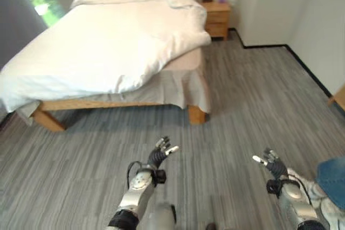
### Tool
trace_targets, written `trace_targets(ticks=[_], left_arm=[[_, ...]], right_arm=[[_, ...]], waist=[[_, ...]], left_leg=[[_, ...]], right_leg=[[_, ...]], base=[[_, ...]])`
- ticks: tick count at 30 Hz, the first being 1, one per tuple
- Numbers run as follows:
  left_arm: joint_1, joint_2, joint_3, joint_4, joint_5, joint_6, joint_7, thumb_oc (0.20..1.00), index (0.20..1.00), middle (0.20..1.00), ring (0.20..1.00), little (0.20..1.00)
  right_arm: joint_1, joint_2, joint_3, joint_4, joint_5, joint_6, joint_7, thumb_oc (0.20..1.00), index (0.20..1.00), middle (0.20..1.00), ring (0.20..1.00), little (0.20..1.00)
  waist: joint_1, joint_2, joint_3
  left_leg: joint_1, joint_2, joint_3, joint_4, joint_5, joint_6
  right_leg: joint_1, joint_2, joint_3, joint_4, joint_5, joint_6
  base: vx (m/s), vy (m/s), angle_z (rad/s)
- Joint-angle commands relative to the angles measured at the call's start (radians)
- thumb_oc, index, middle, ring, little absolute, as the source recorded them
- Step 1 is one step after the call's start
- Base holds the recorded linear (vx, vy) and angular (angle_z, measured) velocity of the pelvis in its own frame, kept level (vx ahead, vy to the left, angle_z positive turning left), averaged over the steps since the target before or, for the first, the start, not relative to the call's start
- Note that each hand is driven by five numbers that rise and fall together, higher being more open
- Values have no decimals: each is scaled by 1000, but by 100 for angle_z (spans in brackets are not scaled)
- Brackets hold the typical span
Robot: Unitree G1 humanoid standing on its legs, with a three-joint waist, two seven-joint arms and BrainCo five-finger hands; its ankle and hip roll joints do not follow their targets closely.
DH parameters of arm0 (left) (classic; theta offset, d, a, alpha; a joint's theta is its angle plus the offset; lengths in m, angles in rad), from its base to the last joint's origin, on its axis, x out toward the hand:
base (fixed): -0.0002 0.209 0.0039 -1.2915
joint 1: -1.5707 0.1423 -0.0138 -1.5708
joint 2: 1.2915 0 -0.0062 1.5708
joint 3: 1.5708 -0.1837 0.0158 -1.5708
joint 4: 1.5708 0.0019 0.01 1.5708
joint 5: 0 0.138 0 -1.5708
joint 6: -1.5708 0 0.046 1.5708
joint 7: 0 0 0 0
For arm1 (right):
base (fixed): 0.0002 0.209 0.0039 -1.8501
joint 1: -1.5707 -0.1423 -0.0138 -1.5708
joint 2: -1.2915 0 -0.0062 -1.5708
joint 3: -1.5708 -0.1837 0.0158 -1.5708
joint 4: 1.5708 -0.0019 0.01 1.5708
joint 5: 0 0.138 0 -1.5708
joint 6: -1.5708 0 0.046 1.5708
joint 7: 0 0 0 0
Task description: Making the bed.
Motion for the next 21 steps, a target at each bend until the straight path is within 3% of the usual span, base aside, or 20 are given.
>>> trace_targets(ticks=[1,3,4,5,6,7,8,9,10,11,12,13,14,15,16,17,18,19,20,21], left_arm=[[-4,29,2,-98,-2,-61,-17,1000,1000,1000,1000,1000],[6,41,13,-113,16,-58,-28,1000,1000,1000,1000,1000],[7,42,14,-114,16,-58,-28,1000,1000,1000,1000,1000],[33,49,34,-150,12,-61,-33,1000,1000,1000,1000,1000],[40,42,41,-149,9,-65,-30,1000,1000,1000,1000,1000],[39,39,40,-144,9,-60,-35,1000,1000,1000,1000,1000],[40,39,38,-144,9,-59,-35,1000,1000,1000,1000,1000],[32,39,43,-166,17,-55,-26,1000,1000,1000,1000,1000],[22,41,39,-163,20,-57,-21,1000,1000,1000,1000,1000],[10,42,29,-156,27,-61,-18,1000,1000,1000,1000,1000],[-20,60,7,-158,53,-60,-18,1000,1000,1000,1000,1000],[-28,71,-3,-167,67,-62,-24,1000,1000,1000,1000,1000],[-36,83,-37,-192,58,-66,-55,1000,1000,1000,1000,1000],[-36,78,-53,-182,48,-67,-64,1000,1000,1000,1000,1000],[-36,77,-54,-182,48,-68,-64,1000,1000,1000,1000,1000],[-65,72,-95,-155,56,-72,-84,1000,1000,1000,1000,1000],[-66,71,-95,-154,56,-73,-84,1000,1000,1000,1000,1000],[-79,78,-102,-153,86,-86,-79,1000,1000,1000,1000,1000],[-48,89,-141,-165,93,-62,-147,1000,1000,1000,1000,1000],[-48,89,-141,-165,93,-62,-147,1000,1000,1000,1000,1000]], right_arm=[[-102,-57,10,-82,-7,-61,9,1000,1000,1000,1000,1000],[-123,-47,10,-103,-10,-58,12,1000,1000,1000,1000,1000],[-123,-46,11,-103,-10,-58,12,1000,1000,1000,1000,1000],[-123,-27,15,-137,-22,-55,23,1000,1000,1000,1000,1000],[-118,-10,25,-142,-31,-59,37,1000,1000,1000,1000,1000],[-111,3,27,-142,-46,-60,36,1000,1000,1000,1000,1000],[-109,2,26,-142,-46,-60,36,1000,1000,1000,1000,1000],[-111,8,34,-162,-58,-56,38,1000,1000,1000,1000,1000],[-112,14,39,-168,-53,-49,41,1000,1000,1000,1000,1000],[-116,18,43,-157,-52,-50,39,1000,1000,1000,1000,1000],[-128,9,43,-172,-66,-42,37,1000,1000,1000,1000,1000],[-123,-2,33,-192,-67,-42,40,1000,1000,1000,1000,1000],[-113,-46,-2,-236,-60,-52,43,1000,1000,1000,1000,1000],[-107,-69,-18,-252,-60,-56,34,1000,1000,1000,1000,1000],[-107,-70,-19,-252,-60,-56,34,1000,1000,1000,1000,1000],[-97,-137,-70,-327,-71,-68,20,1000,1000,1000,1000,1000],[-97,-137,-71,-327,-71,-68,20,1000,1000,1000,1000,1000],[-109,-192,-92,-331,-115,-74,5,1000,1000,1000,1000,1000],[-92,-281,-136,-431,-141,-51,53,1000,1000,1000,1000,1000],[-91,-281,-136,-432,-141,-51,53,1000,1000,1000,1000,1000]], waist=[[69,43,1],[70,50,-17],[70,46,-14],[82,35,-43],[93,14,-62],[104,-6,-63],[101,-12,-64],[106,-16,-56],[94,6,-42],[79,16,-36],[41,45,-24],[25,52,-20],[-9,43,-15],[-29,35,-16],[-30,37,-16],[-69,12,-14],[-68,12,-15],[-71,2,-11],[-59,-21,-32],[-60,-21,-32]], left_leg=[[195,-73,54,-438,164,-12],[208,-66,181,-491,181,-5],[215,-71,183,-494,181,-5],[258,-96,208,-484,130,52],[275,-121,203,-464,93,84],[295,-145,218,-457,57,114],[303,-163,202,-461,40,111],[333,-172,204,-462,17,134],[360,-141,206,-462,21,144],[391,-138,194,-471,2,152],[465,-128,128,-510,-10,154],[488,-123,100,-520,-15,144],[516,-130,18,-528,-34,116],[526,-134,-22,-528,-49,103],[525,-132,-22,-528,-48,102],[535,-135,-101,-528,-77,89],[534,-135,-100,-528,-75,89],[534,-128,-124,-528,-87,82],[535,-132,-187,-528,-91,77],[535,-132,-188,-528,-91,77]], right_leg=[[42,-11,102,-11,70,79],[78,2,100,7,43,80],[82,-2,100,7,40,82],[83,-24,87,90,36,102],[69,-53,74,188,85,136],[24,-102,63,343,204,208],[29,-114,65,352,190,219],[-31,-155,59,528,323,263],[-102,-157,58,632,377,263],[-149,-170,57,685,367,254],[-255,-217,30,700,291,207],[-287,-237,16,637,259,189],[-311,-237,63,398,237,175],[-294,-209,120,260,229,179],[-291,-207,118,253,235,178],[-291,-146,334,76,227,212],[-292,-146,335,73,230,212],[-298,-129,381,58,225,232],[-254,-149,345,46,236,219],[-253,-150,344,45,236,219]], base=[[822,-22,-11],[468,-35,-25],[585,-20,-21],[626,24,-4],[751,70,11],[402,112,16],[343,119,14],[322,66,4],[418,51,12],[533,-25,90],[564,-70,200],[684,-295,226],[521,-337,204],[374,-289,146],[356,-254,177],[238,-174,142],[283,-246,126],[198,-249,128],[202,-249,156],[249,-290,175]])
